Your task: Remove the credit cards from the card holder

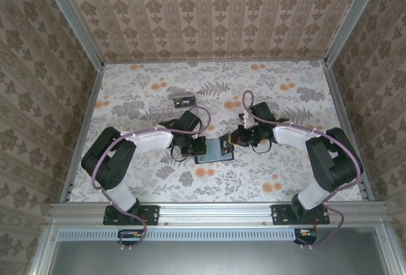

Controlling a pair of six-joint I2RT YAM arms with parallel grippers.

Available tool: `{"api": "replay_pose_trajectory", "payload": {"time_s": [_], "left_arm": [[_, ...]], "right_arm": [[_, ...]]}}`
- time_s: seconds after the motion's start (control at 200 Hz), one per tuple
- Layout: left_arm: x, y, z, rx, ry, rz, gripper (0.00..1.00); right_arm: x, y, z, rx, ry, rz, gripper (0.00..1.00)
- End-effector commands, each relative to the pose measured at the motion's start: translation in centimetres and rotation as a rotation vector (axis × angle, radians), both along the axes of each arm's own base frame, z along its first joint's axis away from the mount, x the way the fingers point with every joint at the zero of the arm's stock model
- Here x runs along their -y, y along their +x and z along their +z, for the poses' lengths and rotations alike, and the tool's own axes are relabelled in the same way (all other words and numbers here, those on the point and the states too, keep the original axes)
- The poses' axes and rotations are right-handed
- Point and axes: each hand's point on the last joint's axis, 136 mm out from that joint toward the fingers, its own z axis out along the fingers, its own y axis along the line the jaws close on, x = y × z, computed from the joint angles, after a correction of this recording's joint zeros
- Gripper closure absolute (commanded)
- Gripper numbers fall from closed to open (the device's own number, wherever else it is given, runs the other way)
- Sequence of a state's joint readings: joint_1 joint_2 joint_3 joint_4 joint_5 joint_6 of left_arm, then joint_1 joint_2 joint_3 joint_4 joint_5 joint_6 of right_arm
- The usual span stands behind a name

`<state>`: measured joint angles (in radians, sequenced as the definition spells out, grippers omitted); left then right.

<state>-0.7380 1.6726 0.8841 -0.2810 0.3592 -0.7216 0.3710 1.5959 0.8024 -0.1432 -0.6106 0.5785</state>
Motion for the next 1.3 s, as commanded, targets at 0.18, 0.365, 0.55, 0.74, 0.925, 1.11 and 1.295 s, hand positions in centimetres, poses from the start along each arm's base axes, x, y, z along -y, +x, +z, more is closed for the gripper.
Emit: {"api": "replay_pose_trajectory", "payload": {"time_s": [0.18,0.365,0.55,0.74,0.925,1.11,1.295], "left_arm": [[0.4,2.3,7.5,0.139,-0.177,0.086,0.66],[0.3,4.2,12.5,0.196,-0.385,0.190,0.64],[0.3,5.1,16.5,0.234,-0.603,0.235,0.61],[-1.5,5.6,18.8,0.287,-0.601,0.256,0.56],[-2.6,5.7,20.5,0.309,-0.651,0.267,0.51],[-1.5,5.9,21.6,0.287,-0.753,0.247,0.56],[-0.5,5.5,21.9,0.251,-0.806,0.198,0.63]], "right_arm": [[0.1,-0.6,4.2,0.080,0.037,0.015,1.00],[-0.3,0.4,8.9,0.196,0.128,-0.011,1.00],[-1.0,1.6,13.5,0.293,0.259,-0.025,1.00],[-1.8,2.6,16.3,0.350,0.314,-0.001,1.00],[-2.8,3.6,18.0,0.371,0.377,0.013,1.00],[-3.8,4.3,19.2,0.387,0.453,0.036,1.00],[-4.4,4.3,19.3,0.373,0.491,0.057,1.00]]}}
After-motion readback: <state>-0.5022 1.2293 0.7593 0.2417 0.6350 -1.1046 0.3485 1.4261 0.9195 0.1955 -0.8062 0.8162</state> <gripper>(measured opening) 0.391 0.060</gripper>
